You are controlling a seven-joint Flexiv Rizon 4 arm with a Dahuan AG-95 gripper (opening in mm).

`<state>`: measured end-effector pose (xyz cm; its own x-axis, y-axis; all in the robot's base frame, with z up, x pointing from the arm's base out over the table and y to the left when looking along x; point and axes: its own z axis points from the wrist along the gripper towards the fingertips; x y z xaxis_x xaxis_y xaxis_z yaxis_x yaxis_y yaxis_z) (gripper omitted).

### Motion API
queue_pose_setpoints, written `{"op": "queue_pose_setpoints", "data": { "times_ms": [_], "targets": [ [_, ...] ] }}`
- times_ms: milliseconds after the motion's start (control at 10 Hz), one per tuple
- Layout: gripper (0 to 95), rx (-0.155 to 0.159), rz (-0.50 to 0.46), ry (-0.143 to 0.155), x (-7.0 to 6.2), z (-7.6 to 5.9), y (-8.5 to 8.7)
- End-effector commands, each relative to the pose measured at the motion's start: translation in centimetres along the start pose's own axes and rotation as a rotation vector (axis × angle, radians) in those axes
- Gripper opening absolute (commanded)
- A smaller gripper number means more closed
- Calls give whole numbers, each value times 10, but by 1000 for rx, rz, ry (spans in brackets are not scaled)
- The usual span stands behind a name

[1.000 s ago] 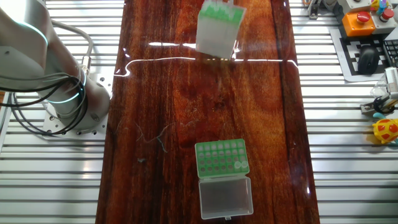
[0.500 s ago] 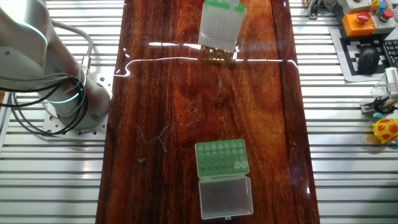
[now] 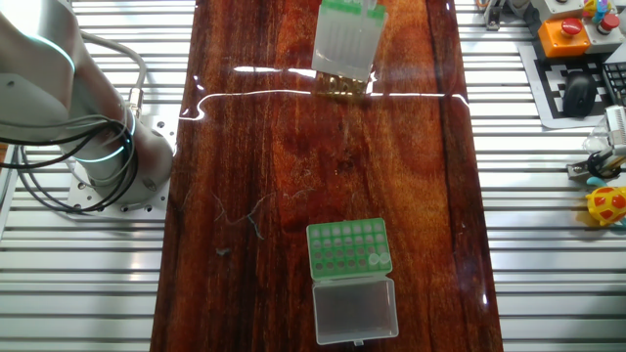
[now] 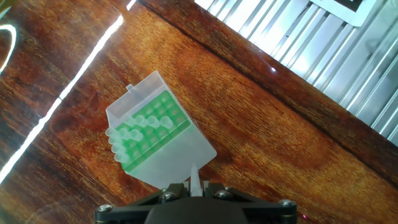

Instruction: Transfer all large pipette tips from one holder to another

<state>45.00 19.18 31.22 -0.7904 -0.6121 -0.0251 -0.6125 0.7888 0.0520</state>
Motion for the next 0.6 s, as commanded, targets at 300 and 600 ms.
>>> {"op": "queue_pose_setpoints", "data": {
  "times_ms": [300,600],
  "targets": [
    [0,11,9,8,0,0,0],
    [0,18,33,-5,0,0,0]
  ]
}}
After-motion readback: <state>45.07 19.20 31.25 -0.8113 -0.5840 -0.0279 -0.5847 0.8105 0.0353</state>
